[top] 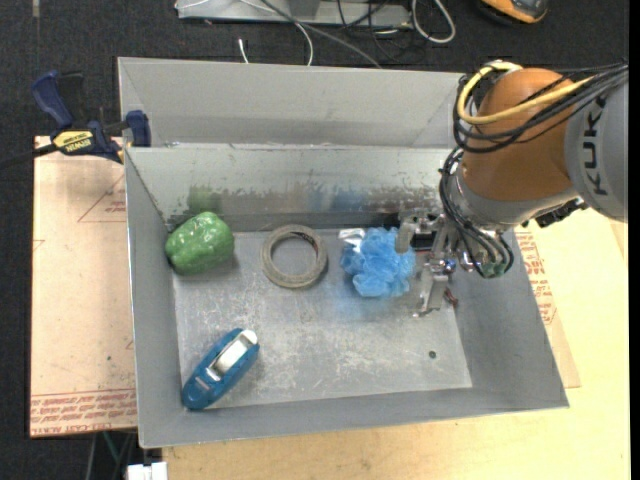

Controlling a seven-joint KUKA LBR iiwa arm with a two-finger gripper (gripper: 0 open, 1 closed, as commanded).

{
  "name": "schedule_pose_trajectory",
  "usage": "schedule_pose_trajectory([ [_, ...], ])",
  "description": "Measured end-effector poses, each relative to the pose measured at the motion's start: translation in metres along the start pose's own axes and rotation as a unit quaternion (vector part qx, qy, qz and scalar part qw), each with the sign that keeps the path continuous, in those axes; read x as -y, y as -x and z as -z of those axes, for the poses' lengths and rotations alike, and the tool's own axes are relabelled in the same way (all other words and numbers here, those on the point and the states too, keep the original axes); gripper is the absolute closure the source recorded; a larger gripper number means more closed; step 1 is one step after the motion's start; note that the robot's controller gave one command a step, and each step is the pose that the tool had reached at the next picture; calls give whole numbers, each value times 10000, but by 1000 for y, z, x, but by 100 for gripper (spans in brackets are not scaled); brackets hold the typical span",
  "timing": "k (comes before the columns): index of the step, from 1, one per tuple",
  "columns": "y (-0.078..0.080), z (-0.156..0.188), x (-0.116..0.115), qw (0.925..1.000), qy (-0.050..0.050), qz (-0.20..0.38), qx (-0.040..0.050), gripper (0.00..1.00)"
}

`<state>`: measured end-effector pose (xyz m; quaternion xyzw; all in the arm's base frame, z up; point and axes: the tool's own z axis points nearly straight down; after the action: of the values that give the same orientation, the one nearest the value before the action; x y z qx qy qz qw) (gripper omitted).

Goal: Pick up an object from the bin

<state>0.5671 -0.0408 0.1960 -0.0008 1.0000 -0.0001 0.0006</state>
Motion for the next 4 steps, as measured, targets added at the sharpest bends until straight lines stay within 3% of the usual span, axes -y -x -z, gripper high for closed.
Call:
schedule_pose_trajectory([
  [1, 0, 0, 0, 10000, 0, 0, 0, 0],
  [2, 2, -54, -9, 9923, 4, 1242, 12, 0],
  [3, 0, -81, -10, 9913, 11, 1319, -3, 0],
  [4, -1, -101, -14, 9657, 15, 2598, 12, 0],
])
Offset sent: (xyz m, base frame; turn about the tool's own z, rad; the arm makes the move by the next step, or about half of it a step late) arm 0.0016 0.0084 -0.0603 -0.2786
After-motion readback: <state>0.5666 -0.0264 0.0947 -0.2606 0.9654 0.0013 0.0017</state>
